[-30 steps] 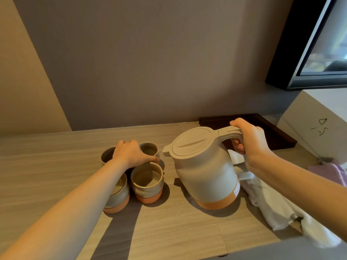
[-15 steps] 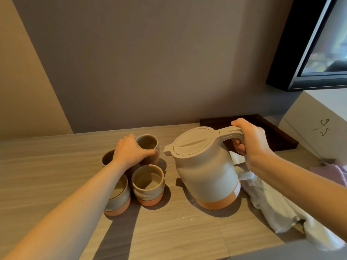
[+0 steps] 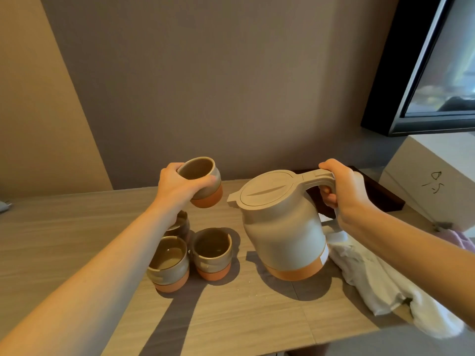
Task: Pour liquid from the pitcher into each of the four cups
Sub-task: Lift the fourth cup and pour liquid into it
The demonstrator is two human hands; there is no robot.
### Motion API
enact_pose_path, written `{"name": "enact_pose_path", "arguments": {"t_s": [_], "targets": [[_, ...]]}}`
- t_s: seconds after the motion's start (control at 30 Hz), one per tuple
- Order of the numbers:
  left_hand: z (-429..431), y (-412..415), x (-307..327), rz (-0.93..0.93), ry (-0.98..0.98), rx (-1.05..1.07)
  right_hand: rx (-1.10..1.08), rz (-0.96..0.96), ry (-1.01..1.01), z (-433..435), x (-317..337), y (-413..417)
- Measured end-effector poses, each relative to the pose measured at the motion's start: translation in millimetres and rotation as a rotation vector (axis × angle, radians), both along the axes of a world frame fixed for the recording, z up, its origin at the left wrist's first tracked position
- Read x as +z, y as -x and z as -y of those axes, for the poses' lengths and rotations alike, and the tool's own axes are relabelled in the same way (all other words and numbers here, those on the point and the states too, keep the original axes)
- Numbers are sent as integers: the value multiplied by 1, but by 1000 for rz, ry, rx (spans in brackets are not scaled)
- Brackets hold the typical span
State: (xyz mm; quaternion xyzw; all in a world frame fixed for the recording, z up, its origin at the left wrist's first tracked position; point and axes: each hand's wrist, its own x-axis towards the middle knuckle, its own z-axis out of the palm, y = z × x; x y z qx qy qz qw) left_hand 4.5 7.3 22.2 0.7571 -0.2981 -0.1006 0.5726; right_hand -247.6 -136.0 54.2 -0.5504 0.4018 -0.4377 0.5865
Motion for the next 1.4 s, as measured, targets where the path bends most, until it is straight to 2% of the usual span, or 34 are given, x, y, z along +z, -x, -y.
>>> {"name": "enact_pose_path", "arguments": {"t_s": [0.4,0.9,1.4], "targets": [[-63,34,-14,-49,43,8,24,7,55,-36,26,3],[-87,61,-26,107,-2,-80,85,-24,126,-47,44,-3],[-84,63,-29,283,-90,-130,125,-150,200,-47,39,-1]]}}
